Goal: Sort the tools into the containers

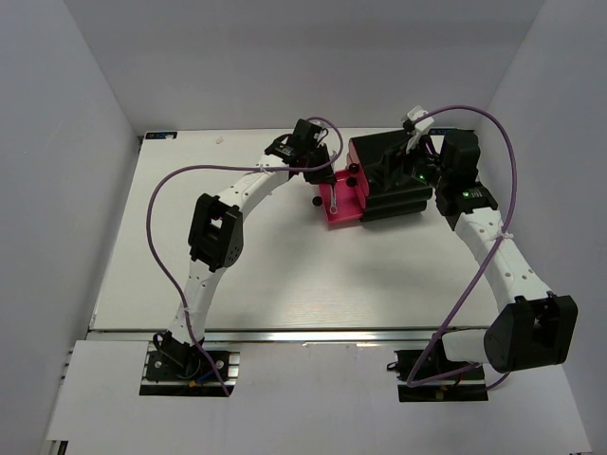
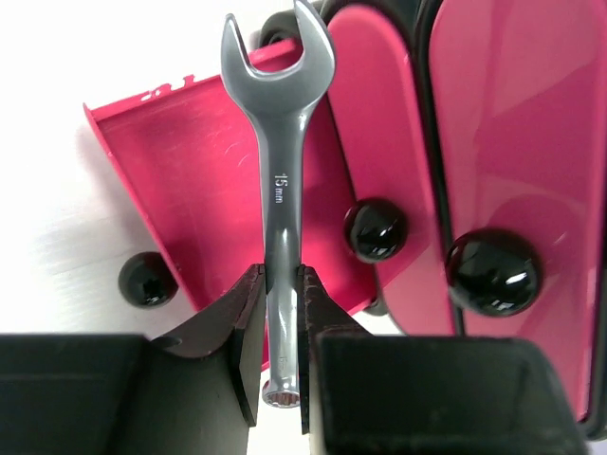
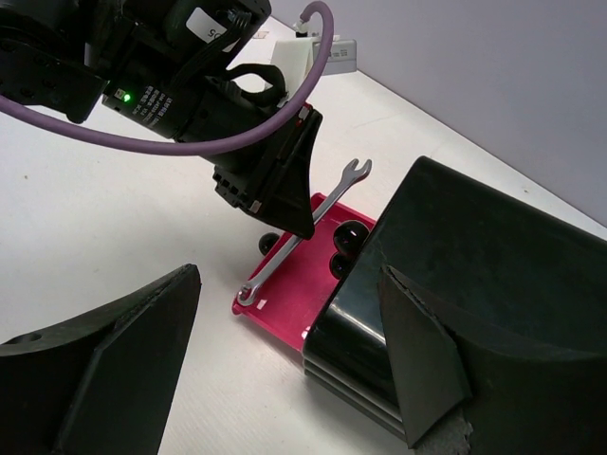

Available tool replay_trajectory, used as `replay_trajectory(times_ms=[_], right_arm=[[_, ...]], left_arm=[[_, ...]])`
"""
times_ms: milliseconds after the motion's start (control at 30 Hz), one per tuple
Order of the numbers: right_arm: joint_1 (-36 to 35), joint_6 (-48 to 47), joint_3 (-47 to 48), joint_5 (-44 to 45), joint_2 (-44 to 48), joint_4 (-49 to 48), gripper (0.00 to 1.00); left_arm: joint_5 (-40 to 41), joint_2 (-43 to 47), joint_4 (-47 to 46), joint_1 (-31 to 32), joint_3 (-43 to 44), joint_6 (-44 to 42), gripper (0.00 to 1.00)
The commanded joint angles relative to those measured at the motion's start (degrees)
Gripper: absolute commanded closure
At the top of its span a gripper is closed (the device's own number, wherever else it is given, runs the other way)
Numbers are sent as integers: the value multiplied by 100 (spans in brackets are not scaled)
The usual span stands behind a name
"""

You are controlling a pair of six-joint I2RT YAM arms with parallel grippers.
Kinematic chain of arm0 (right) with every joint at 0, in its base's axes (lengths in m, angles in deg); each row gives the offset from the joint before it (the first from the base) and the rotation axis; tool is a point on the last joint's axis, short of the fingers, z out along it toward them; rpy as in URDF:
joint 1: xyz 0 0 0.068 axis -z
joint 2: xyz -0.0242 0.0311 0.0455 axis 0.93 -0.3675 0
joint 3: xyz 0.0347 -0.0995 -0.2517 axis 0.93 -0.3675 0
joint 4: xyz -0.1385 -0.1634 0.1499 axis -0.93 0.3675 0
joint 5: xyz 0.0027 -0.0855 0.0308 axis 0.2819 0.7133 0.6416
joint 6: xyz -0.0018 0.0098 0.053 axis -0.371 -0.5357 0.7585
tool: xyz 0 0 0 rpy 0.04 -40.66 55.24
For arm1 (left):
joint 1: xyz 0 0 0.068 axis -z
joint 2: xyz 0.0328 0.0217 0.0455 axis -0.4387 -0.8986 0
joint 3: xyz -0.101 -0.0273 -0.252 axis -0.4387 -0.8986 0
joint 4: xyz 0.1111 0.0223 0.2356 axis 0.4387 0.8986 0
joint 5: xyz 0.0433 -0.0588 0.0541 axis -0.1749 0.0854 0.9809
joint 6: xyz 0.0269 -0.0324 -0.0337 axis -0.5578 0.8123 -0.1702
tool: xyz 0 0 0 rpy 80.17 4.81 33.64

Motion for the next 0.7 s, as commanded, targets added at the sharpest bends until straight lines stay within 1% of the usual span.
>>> replay_trajectory(times_ms=[0,167,333,467,667], right_arm=[[39,-62,-19,17,21,-106,20],[39,-53,-54,17,38,-106,19],[48,-53,-89,17,74,-98,19],[48,-53,-124,17,100,-98,19],[74,-53,-177,26,179,-80,19]], left_arm=[[153,125,-390,14,221,513,100],[566,204,-426,14,10,1330,100],[1260,257,-347,14,-184,1963,100],[1542,214,-347,23,-237,2595,100],[1902,108,-330,119,-105,3027,100]])
